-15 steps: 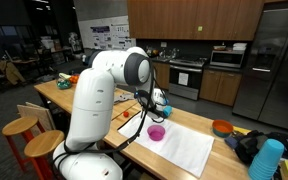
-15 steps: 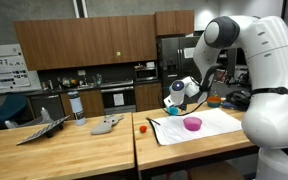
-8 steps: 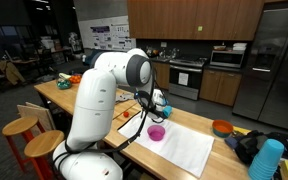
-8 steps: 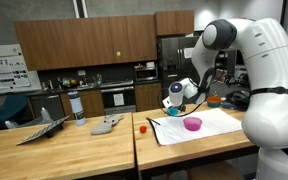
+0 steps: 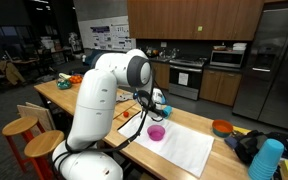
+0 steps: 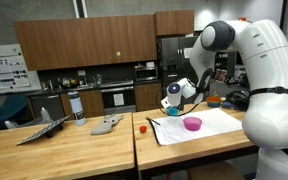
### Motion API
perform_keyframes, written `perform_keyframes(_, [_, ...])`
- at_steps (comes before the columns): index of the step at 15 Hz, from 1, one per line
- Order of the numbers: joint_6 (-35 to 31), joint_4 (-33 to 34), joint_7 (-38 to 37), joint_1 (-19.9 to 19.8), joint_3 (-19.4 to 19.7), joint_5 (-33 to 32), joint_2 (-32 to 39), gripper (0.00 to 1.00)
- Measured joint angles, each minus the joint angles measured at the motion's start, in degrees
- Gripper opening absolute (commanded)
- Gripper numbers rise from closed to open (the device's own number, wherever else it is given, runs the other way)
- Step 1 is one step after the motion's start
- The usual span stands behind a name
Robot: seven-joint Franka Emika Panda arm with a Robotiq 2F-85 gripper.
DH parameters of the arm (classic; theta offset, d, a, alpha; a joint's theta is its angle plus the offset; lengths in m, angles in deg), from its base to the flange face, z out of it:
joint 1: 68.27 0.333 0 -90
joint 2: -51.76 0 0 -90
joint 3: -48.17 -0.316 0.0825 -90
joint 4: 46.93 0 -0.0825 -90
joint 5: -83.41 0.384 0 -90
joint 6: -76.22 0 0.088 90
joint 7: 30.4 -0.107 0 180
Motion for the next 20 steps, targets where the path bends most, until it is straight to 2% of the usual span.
perform_keyframes(1, [0.18,0.37,0.0,0.49,0.0,0.0,0.12,1.0])
perform_keyframes(2, [0.43,0.7,0.0,1.02,-0.01,0.0,0.27,0.75])
perform_keyframes(4, [0.84,1.18,0.0,1.93,-0.01,0.0,0.5,0.69])
perform_keyframes(10, [1.14,1.9,0.0,2.57,0.12,0.0,1.35,0.21])
perform_keyframes(13, [1.14,1.91,0.0,2.55,0.32,0.0,1.57,0.01])
perform_keyframes(20, [0.29,1.92,-0.03,2.43,0.45,0.26,1.8,0.01])
